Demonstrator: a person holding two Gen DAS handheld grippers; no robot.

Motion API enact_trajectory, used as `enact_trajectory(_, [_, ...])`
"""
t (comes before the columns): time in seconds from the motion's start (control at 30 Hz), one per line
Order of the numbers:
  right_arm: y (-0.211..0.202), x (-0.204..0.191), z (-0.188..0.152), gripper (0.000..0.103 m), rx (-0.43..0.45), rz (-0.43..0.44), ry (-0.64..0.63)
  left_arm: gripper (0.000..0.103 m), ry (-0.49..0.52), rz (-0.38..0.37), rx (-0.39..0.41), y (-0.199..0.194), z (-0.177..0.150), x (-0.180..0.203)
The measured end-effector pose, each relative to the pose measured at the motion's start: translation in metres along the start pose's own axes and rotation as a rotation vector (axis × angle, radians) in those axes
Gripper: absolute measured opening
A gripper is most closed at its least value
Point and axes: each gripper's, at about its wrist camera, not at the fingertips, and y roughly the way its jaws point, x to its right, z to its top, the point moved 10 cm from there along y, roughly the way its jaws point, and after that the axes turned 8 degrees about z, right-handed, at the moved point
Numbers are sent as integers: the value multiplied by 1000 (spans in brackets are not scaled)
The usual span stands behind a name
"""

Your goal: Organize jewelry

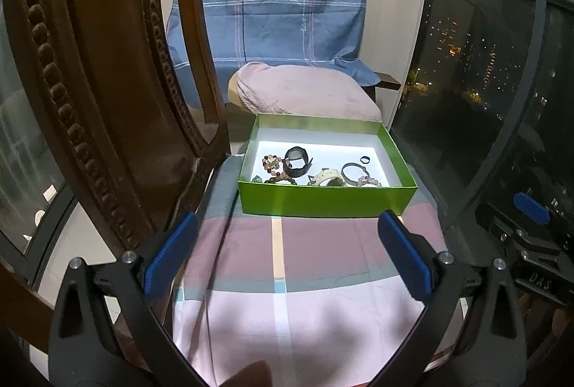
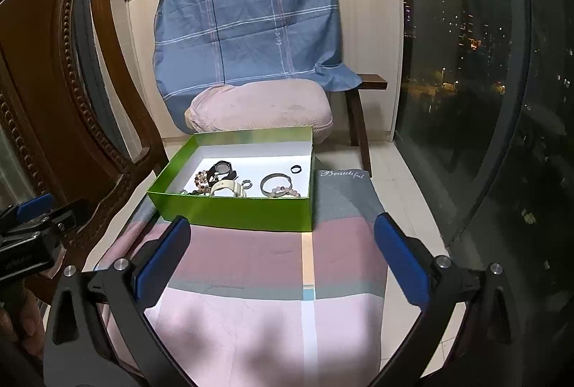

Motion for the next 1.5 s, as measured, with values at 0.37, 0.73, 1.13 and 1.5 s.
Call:
enact_trajectory(0.37, [3, -8, 0, 100, -2, 13, -7, 99, 39, 24, -8, 4, -1, 7])
enact_trajectory(0.73, [5, -11, 0, 100, -4, 16, -8, 99, 8, 5, -17, 6, 0, 5])
enact_trajectory(1.13, [6, -19, -3, 100, -9, 23, -19, 99, -36, 13, -7, 5, 9, -9])
enact_trajectory(1.5, [6, -20, -4, 100, -11, 25, -19, 99, -2, 1, -9, 5, 5, 0])
